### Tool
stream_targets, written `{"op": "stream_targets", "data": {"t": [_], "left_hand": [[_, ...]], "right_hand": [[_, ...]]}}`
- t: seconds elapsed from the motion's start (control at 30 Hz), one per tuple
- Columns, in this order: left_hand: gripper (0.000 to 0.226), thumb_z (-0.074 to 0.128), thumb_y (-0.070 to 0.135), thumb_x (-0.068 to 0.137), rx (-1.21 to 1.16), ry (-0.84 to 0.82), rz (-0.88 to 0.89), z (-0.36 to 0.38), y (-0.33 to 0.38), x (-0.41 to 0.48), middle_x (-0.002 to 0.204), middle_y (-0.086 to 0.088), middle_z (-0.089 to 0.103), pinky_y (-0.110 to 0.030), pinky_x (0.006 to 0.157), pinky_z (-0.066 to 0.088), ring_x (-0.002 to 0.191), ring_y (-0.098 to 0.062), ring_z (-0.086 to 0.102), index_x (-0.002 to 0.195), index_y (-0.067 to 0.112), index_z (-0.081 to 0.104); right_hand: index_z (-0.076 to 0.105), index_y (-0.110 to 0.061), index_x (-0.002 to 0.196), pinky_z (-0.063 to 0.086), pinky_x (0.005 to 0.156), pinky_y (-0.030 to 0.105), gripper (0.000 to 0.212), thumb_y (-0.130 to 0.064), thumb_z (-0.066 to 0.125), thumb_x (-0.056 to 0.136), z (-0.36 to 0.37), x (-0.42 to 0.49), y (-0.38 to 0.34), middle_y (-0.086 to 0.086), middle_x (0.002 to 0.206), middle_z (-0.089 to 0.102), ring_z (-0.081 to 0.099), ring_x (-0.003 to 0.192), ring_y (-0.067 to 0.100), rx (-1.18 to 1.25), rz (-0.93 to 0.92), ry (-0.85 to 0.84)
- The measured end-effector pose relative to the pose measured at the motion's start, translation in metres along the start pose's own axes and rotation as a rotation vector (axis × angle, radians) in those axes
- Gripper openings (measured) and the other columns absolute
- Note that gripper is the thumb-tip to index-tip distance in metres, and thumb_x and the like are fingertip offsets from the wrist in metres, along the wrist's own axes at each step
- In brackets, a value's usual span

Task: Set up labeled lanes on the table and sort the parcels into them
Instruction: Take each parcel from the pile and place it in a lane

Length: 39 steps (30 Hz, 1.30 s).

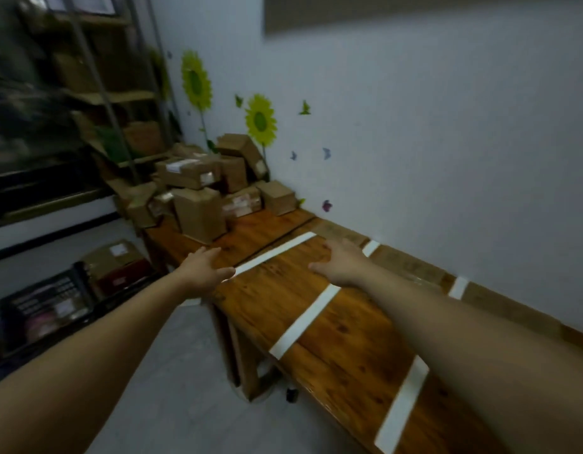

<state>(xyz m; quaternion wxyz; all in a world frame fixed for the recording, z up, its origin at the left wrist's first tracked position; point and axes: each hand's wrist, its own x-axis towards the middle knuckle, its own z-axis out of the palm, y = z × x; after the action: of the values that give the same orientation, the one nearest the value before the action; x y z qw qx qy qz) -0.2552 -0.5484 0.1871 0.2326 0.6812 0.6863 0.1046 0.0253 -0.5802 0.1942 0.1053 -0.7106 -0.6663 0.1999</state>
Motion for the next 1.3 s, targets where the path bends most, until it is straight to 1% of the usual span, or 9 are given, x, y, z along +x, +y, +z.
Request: {"op": "stream_targets", "data": {"t": [0.13,0.3,0.43,0.57,0.63,0.83,0.93,1.13,1.3], "left_hand": [[0.075,0.055,0.049,0.088,-0.084,0.056,-0.086,-0.033,-0.044,0.038,0.157,-0.009,0.013,-0.048,0.114,0.021,0.143,-0.031,0.015,0.148,0.02,0.02],[0.074,0.058,0.044,0.088,-0.179,0.107,-0.137,-0.074,-0.067,0.11,0.154,-0.009,0.023,-0.048,0.111,0.028,0.139,-0.028,0.027,0.148,0.02,0.022],[0.072,0.057,0.045,0.088,-0.193,0.135,-0.179,-0.114,-0.08,0.165,0.154,-0.007,0.023,-0.044,0.111,0.029,0.138,-0.027,0.028,0.148,0.023,0.023],[0.056,0.056,0.037,0.09,-0.201,0.152,-0.133,-0.15,-0.096,0.212,0.147,-0.009,0.035,-0.045,0.107,0.034,0.13,-0.029,0.038,0.142,0.026,0.036],[0.06,0.056,0.037,0.091,-0.192,0.169,-0.153,-0.163,-0.105,0.235,0.15,-0.009,0.03,-0.043,0.11,0.03,0.135,-0.028,0.032,0.145,0.024,0.032],[0.07,0.056,0.035,0.091,-0.227,0.215,-0.111,-0.202,-0.141,0.319,0.156,-0.01,0.016,-0.043,0.114,0.024,0.141,-0.027,0.021,0.149,0.017,0.021],[0.068,0.059,0.03,0.091,-0.327,0.197,-0.053,-0.226,-0.166,0.366,0.152,-0.01,0.026,-0.043,0.109,0.032,0.135,-0.028,0.034,0.147,0.017,0.024],[0.069,0.053,0.038,0.092,-0.152,0.113,0.011,-0.269,-0.217,0.454,0.157,-0.006,0.012,-0.047,0.115,0.018,0.143,-0.026,0.013,0.149,0.022,0.018],[0.07,0.055,0.038,0.09,-0.192,0.068,0.014,-0.273,-0.233,0.535,0.157,-0.006,0.012,-0.049,0.114,0.021,0.143,-0.028,0.015,0.148,0.026,0.018]], "right_hand": [[0.025,-0.021,0.149,0.029,0.111,0.044,0.079,-0.059,0.053,0.086,0.017,0.059,-0.051,0.01,0.156,0.02,0.023,0.141,0.033,0.004,-0.096,-0.002],[0.025,-0.023,0.149,0.033,0.11,0.046,0.078,-0.059,0.055,0.086,0.027,0.157,-0.097,0.01,0.155,0.02,0.025,0.139,0.033,0.068,-0.113,-0.02],[0.025,-0.023,0.149,0.034,0.109,0.045,0.08,-0.059,0.056,0.086,0.021,0.235,-0.14,0.01,0.155,0.02,0.027,0.138,0.034,0.1,-0.136,-0.055],[0.034,-0.022,0.146,0.033,0.109,0.042,0.071,-0.052,0.058,0.087,0.017,0.296,-0.183,0.008,0.154,0.028,0.027,0.139,0.031,0.16,-0.205,-0.048],[0.038,-0.02,0.143,0.036,0.107,0.042,0.068,-0.051,0.06,0.086,0.021,0.322,-0.203,0.009,0.148,0.037,0.033,0.136,0.03,0.182,-0.215,-0.045],[0.029,-0.021,0.147,0.042,0.102,0.044,0.076,-0.053,0.06,0.085,0.035,0.398,-0.267,0.01,0.148,0.032,0.044,0.127,0.032,0.212,-0.167,-0.012],[0.033,-0.022,0.145,0.038,0.105,0.041,0.073,-0.053,0.06,0.085,0.044,0.44,-0.303,0.012,0.145,0.034,0.041,0.129,0.032,0.196,-0.151,0.033],[0.025,-0.019,0.149,0.036,0.106,0.04,0.081,-0.052,0.062,0.085,0.068,0.511,-0.369,0.012,0.15,0.027,0.035,0.133,0.033,0.278,-0.04,0.109],[0.02,-0.014,0.149,0.032,0.109,0.043,0.089,-0.063,0.054,0.083,0.086,0.567,-0.389,0.015,0.152,0.022,0.027,0.137,0.036,0.285,0.105,0.195]]}}
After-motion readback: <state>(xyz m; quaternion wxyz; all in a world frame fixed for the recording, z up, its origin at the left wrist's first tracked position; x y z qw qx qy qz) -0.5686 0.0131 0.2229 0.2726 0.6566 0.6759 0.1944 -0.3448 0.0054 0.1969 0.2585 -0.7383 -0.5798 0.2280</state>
